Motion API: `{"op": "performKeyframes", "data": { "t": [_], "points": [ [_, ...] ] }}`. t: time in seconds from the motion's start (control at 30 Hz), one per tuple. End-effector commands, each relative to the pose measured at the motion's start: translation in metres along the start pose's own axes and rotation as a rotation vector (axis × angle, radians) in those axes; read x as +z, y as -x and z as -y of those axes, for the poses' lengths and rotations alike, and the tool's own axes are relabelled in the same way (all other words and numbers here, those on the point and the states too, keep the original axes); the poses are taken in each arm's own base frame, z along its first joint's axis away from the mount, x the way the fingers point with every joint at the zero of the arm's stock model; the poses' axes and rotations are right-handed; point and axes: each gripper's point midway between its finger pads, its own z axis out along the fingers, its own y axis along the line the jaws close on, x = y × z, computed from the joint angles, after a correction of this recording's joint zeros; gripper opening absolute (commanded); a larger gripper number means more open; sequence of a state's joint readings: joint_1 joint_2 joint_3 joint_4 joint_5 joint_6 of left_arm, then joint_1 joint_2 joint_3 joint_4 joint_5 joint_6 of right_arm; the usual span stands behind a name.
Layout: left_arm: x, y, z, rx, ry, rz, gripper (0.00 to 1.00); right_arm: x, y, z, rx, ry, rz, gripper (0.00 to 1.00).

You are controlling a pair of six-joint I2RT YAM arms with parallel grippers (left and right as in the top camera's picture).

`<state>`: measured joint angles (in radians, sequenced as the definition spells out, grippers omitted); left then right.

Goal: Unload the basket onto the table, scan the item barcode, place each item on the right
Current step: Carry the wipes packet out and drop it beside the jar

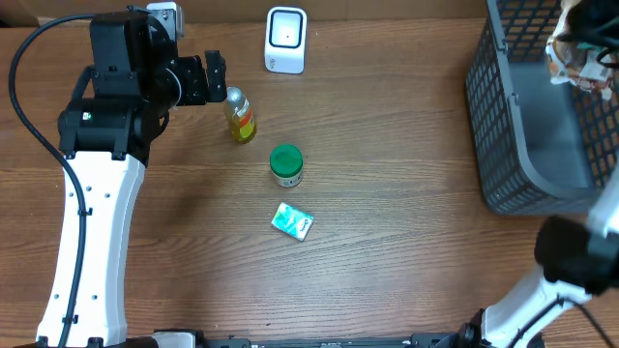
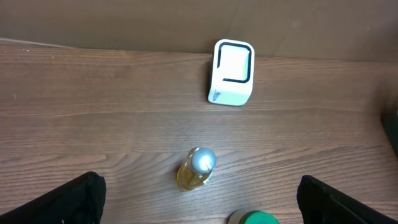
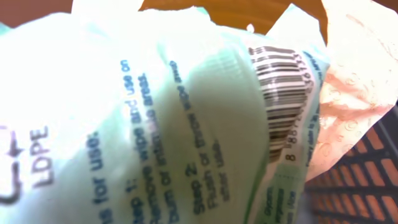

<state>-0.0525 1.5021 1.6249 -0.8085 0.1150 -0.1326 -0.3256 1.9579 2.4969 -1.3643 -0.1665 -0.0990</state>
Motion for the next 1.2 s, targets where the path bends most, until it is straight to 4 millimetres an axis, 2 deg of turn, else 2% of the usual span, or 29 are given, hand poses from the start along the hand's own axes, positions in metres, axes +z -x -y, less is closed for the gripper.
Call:
{"op": "performKeyframes", "data": {
  "t": [0.0, 0.1, 0.3, 0.4, 0.53, 0.83, 1.07, 1.17],
  "points": [
    [0.001, 0.0, 0.001, -0.009, 0.006, -0.001, 1.0, -0.046, 0.009, -0.052, -0.009, 0.217, 0.071, 0.34],
    [0.001, 0.0, 0.001, -0.009, 0.006, -0.001, 0.99, -0.056, -0.004, -0.083, 0.039, 0.301, 0.017, 0.33],
    [0.001, 0.0, 0.001, -0.009, 0.006, -0.001, 1.0, -0.054, -0.053, -0.15, 0.012, 0.4, -0.183, 0.33],
    [0.001, 0.0, 0.001, -0.009, 0.006, -0.001, 1.0, -0.047, -0.077, -0.184, 0.007, 0.428, -0.272, 0.33],
    [0.001, 0.0, 0.001, -0.009, 0.006, -0.001, 1.0, -0.029, -0.116, -0.215, 0.008, 0.389, -0.4, 0.33],
    [0.001, 0.0, 0.001, -0.009, 0.006, -0.001, 0.99, 0.029, -0.229, -0.261, -0.012, 0.265, -0.654, 0.35],
    [0.001, 0.0, 0.001, -0.009, 0.006, -0.001, 1.0, 0.069, -0.303, -0.279, -0.023, 0.171, -0.685, 0.35],
    [0.001, 0.0, 0.001, -0.009, 0.006, -0.001, 1.0, 0.08, -0.326, -0.287, -0.034, 0.161, -0.667, 0.36]
  ]
}}
